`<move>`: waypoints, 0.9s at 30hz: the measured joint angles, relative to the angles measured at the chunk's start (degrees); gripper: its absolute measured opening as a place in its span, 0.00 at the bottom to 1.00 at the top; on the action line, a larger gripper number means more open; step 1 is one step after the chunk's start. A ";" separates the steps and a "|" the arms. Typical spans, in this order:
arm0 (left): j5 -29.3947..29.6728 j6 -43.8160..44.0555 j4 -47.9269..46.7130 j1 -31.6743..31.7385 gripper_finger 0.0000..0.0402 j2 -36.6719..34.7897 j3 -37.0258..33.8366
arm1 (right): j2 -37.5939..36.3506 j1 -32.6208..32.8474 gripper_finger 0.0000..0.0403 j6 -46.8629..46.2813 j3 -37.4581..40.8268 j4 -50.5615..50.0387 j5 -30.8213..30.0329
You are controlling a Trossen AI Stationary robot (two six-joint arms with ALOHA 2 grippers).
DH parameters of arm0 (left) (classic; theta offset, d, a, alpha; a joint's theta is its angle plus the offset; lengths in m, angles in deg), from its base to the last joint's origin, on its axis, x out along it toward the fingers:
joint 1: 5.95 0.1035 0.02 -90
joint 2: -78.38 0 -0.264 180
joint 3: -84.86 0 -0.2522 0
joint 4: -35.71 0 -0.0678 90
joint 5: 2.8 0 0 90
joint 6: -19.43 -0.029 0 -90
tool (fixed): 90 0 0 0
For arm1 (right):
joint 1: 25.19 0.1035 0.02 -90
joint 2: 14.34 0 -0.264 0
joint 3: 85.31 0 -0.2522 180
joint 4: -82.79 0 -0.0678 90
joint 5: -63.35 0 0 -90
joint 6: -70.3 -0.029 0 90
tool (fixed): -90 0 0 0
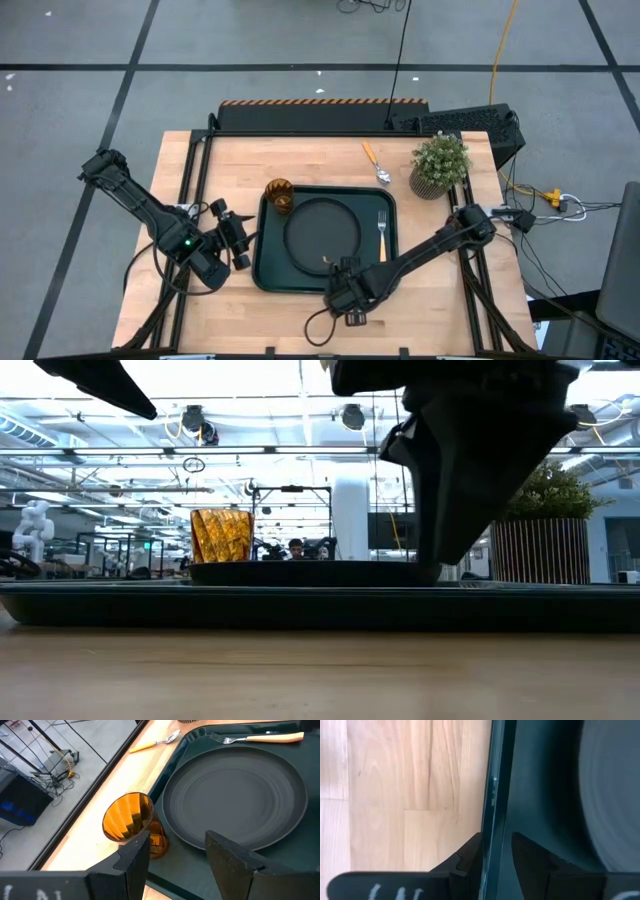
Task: Pick and place plate/cup/fork/spoon on tray
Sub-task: Adjust the black plate on the black tray
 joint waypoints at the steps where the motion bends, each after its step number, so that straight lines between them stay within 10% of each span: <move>1: -0.01 0.00 0.00 0.00 0.48 0.00 0.00 | -0.19 0.02 0.23 -0.38 -0.01 -0.52 -0.02; 11: 0.00 -0.02 0.04 0.00 0.48 0.00 0.00 | -2.69 -0.50 0.23 0.48 -0.05 2.63 -8.75; 27: 0.04 -0.41 0.00 0.00 0.48 0.00 0.00 | -1.38 -6.44 0.23 6.24 -0.04 8.51 -2.99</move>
